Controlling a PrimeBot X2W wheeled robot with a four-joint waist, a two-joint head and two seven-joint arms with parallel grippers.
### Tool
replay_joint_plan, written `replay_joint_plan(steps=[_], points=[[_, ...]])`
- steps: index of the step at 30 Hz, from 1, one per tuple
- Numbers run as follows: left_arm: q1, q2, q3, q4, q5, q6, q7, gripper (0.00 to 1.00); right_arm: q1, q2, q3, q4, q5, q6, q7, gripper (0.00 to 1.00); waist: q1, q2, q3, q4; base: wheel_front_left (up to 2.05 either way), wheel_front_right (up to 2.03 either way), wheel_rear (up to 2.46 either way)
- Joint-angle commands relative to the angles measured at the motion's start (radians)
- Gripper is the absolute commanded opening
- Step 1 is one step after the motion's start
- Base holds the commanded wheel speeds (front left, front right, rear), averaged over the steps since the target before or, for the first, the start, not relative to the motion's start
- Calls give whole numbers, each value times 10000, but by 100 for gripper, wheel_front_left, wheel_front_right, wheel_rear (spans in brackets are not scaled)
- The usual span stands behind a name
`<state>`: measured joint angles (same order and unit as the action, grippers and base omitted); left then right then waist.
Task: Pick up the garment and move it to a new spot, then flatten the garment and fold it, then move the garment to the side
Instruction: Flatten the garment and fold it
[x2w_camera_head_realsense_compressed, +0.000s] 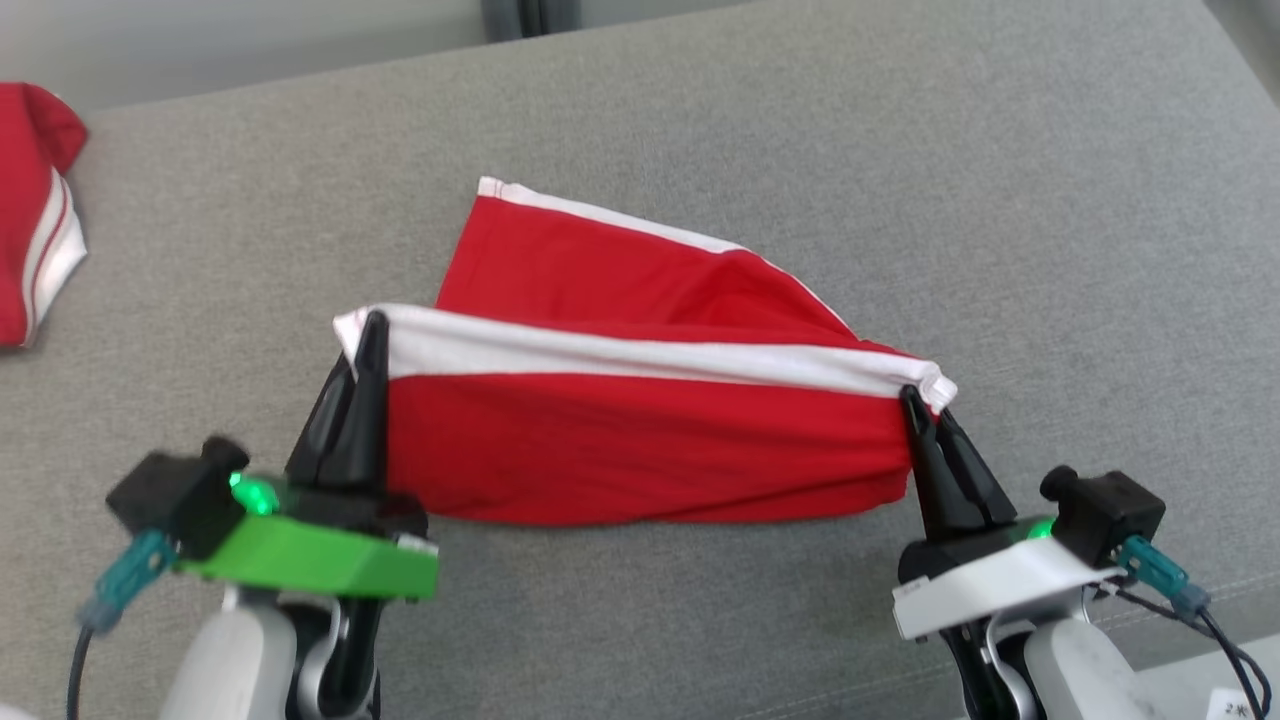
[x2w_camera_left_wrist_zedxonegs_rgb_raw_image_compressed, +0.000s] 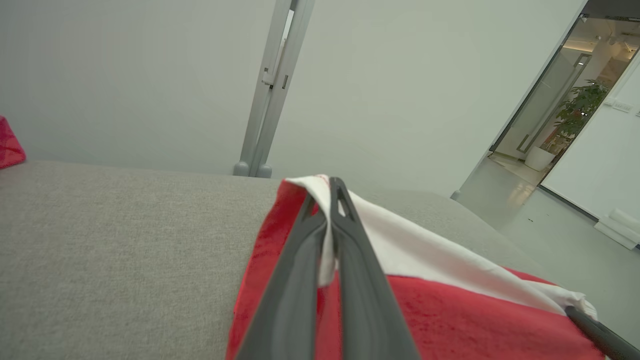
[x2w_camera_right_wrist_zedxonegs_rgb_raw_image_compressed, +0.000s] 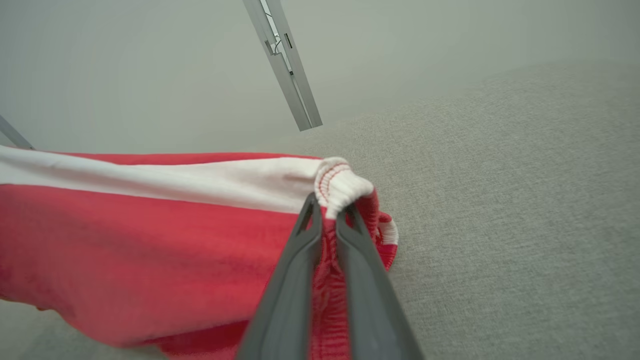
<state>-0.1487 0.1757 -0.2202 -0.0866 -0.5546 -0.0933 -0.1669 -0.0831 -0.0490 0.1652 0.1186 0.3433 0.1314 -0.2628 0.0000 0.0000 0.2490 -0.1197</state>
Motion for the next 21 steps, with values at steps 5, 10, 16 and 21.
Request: replay_joint_plan(steps=[5, 10, 16, 21], points=[[-2251, 263, -306, 1918, 216, -208, 157, 0, -995, -28, 9, 627, 316, -16, -29, 0, 0, 0, 1084, -250, 0, 0, 0], [-4021, 320, -667, 3703, 337, -290, 104, 0, -1715, -26, -33, 1004, 588, -15, -29, 0, 0, 0, 1644, -421, 0, 0, 0], [-5579, 360, -1029, 5695, 479, -353, -224, 0, -2288, -28, 62, 1354, 876, -15, -29, 0, 0, 0, 2018, -612, 0, 0, 0], [-6526, 275, -1261, 7078, 584, -350, -448, 0, -2573, -31, 192, 1519, 1101, -16, -29, 0, 0, 0, 2202, -721, 0, 0, 0]])
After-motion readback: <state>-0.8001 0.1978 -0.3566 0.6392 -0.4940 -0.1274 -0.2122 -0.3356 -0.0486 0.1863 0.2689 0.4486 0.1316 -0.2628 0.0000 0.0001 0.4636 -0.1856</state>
